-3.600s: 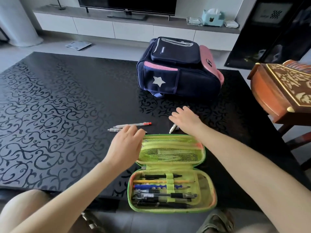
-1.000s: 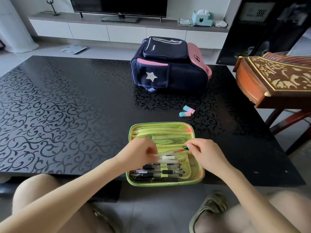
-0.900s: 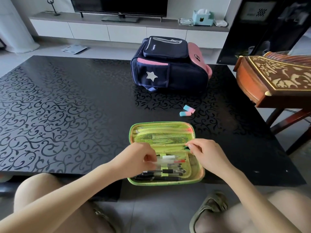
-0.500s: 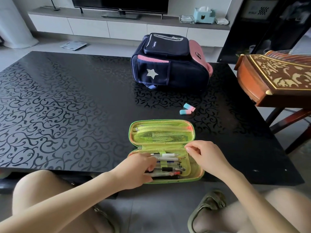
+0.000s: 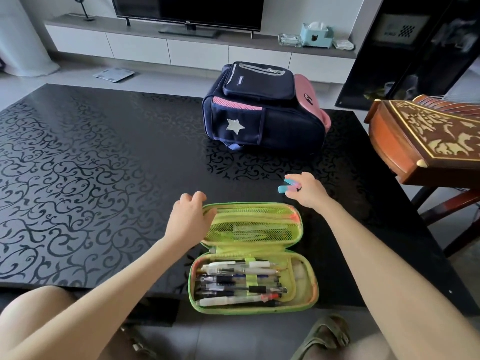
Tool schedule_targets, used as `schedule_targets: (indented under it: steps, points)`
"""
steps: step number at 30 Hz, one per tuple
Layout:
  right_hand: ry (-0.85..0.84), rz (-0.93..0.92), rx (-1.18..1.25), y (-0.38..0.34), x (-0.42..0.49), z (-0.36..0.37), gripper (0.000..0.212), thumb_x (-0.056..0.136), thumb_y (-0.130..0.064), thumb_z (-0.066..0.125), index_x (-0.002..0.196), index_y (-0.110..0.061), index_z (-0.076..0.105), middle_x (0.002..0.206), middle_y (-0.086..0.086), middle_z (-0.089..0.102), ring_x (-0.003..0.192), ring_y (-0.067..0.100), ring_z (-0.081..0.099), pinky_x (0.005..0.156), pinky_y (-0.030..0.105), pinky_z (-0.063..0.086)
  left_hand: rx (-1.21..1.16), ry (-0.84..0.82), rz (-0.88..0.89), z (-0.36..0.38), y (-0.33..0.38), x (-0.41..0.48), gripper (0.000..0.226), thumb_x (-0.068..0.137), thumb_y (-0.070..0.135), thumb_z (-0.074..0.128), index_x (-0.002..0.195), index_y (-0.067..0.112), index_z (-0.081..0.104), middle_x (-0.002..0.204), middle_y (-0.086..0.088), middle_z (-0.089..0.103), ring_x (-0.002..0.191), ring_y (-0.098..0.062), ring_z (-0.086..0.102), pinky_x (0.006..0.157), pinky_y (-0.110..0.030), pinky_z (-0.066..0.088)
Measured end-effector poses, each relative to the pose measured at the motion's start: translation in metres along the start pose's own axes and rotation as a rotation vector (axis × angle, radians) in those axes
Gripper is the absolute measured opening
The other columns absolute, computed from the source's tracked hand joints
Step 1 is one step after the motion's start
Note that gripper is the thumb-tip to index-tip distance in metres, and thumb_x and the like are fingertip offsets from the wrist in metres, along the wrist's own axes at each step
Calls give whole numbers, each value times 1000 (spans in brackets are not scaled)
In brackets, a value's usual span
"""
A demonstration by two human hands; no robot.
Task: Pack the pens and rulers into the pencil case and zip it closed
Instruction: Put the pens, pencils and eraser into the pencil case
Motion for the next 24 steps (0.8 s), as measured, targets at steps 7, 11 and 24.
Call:
schedule_targets:
  steps: [7,11,24]
  points:
    - [-50,-70,-91,6,17,3,27,84,-30,60,110,-27,60,112,6,47,103,26,46,83,36,42,-205,-381,-49,13,-3,46,33,86,45,58,106,18,63,102,1,68,93,-18,63,76,-25,48]
    - [-13,11,-17,20,5,5,24,86,-34,58,107,-24,57,106,7,44,83,22,48,70,30,38,-410,-497,-74,1,-14,53,18,86,35,63,94,19,66,81,2,68,68,-11,63,62,-22,52]
    - [98,4,353,-31,-86,-8,23,77,-39,66,98,-31,63,93,-3,53,76,10,52,61,21,37,-557,-307,-216,-40,-63,70,5,85,20,66,82,19,62,92,-13,66,81,-24,61,72,-28,50]
Point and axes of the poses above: each hand's wrist, its own x-axis towards the middle knuckle, its own z-axis out of the palm, y = z × x, the point moved 1 cm from there along x, towards the middle knuckle
